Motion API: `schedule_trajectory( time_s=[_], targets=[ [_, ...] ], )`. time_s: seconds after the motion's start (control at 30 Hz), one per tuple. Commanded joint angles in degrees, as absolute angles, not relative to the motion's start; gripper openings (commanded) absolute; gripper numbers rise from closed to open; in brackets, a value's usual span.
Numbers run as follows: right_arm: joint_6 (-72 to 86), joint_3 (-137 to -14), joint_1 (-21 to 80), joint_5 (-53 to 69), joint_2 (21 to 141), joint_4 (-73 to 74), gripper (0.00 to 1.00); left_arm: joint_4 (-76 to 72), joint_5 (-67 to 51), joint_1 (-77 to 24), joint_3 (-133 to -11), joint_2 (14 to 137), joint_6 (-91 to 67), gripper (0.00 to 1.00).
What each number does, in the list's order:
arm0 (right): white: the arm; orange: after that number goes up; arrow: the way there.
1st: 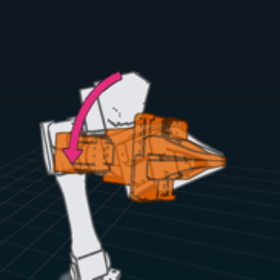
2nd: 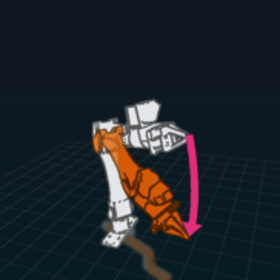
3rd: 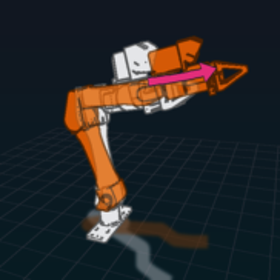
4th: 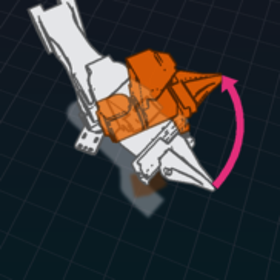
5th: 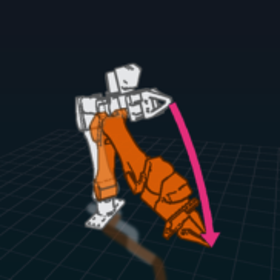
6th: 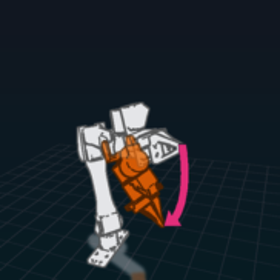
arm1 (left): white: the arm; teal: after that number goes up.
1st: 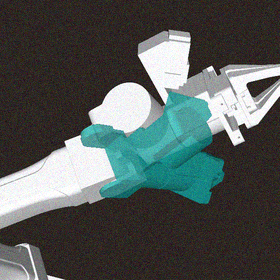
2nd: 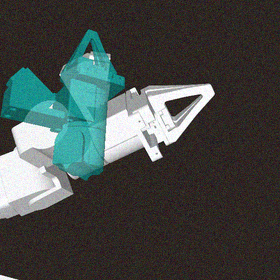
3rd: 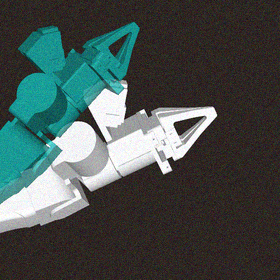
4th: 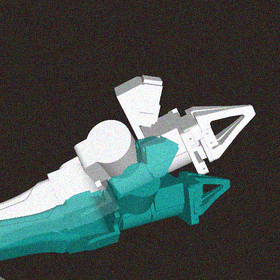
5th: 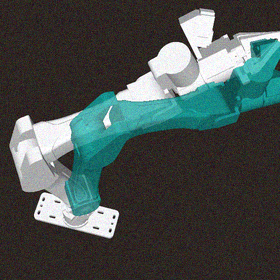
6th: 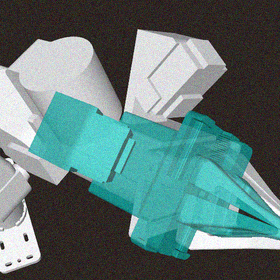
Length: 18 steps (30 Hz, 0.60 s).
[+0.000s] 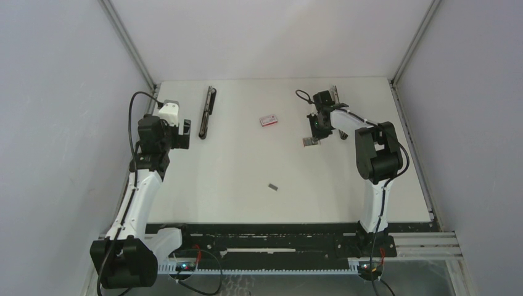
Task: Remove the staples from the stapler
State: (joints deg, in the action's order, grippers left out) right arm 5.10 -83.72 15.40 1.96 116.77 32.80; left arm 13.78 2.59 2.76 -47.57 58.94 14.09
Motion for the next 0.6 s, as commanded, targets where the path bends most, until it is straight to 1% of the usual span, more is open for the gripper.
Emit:
schedule_trajectory(
  time_s=[0.0,0.23,0.33,0.4,0.5,0.57],
  targets=[
    [5.27,-84.37,15.73,1.53,116.81,31.90,0.09,11.09,1.62,2.90,-46.09,58.62,13.01,1.00],
    [5.41,-86.15,15.73,2.99,115.46,33.27,0.09,11.08,1.57,2.85,-46.12,58.72,13.08,1.00],
    [4.83,-86.77,15.86,3.45,113.23,33.78,0.11,11.07,1.57,2.90,-46.08,58.71,13.08,1.00],
    [4.02,-86.88,16.18,3.85,111.51,34.04,0.15,11.05,1.52,2.85,-46.12,58.82,13.09,1.00],
    [2.65,-86.67,17.21,2.44,108.90,34.17,0.25,10.99,1.50,2.86,-46.14,58.97,13.04,1.00],
    [1.70,-86.74,17.99,1.86,107.31,34.48,0.30,10.99,1.55,2.85,-46.12,58.98,13.03,1.00]
  ],
)
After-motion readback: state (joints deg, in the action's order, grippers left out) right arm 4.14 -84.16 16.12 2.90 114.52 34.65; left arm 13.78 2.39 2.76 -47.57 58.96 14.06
